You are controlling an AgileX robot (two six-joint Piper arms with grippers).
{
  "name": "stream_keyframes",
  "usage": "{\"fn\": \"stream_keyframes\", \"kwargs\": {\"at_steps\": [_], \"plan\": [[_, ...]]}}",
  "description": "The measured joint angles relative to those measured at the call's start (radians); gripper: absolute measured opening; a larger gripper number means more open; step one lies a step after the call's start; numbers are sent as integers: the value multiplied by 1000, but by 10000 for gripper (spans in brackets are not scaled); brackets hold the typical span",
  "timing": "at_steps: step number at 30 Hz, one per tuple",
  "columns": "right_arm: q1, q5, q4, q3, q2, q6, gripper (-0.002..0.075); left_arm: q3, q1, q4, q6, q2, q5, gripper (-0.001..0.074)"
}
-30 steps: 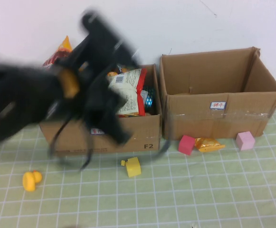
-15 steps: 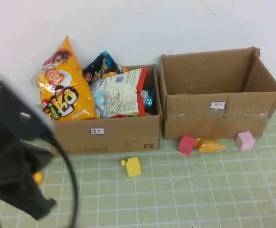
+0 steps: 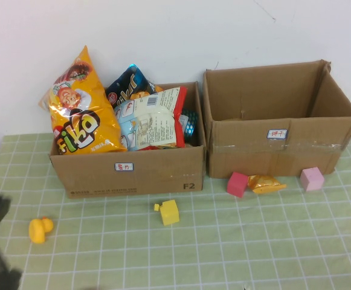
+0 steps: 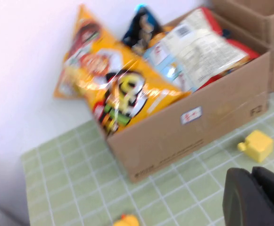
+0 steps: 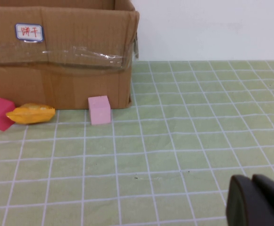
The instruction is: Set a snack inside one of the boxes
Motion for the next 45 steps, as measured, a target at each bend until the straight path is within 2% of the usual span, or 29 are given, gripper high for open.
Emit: {"fn": "stream_keyframes", "kwargs": {"at_steps": [6,9,13,16,26,33,45], "plan": [[0,0,0,0,0,0,-2,238,152,-106,68,-195,-123,-1],[0,0,0,0,0,0,-2,356,215,-219,127,-294,-219,-1],[0,0,0,0,0,0,-2,498,267,-334,201,-398,-371,-1],[0,0,0,0,0,0,-2,550,297,-357,209,-466,-406,-1],[0,0,0,0,0,0,-2,550,400,-362,209,-599,-261,-1],[0,0,0,0,0,0,-2,550,402,-362,210,-602,-82,-1],[0,0,0,0,0,0,-2,550,402,-362,210,-603,-78,-1]]}}
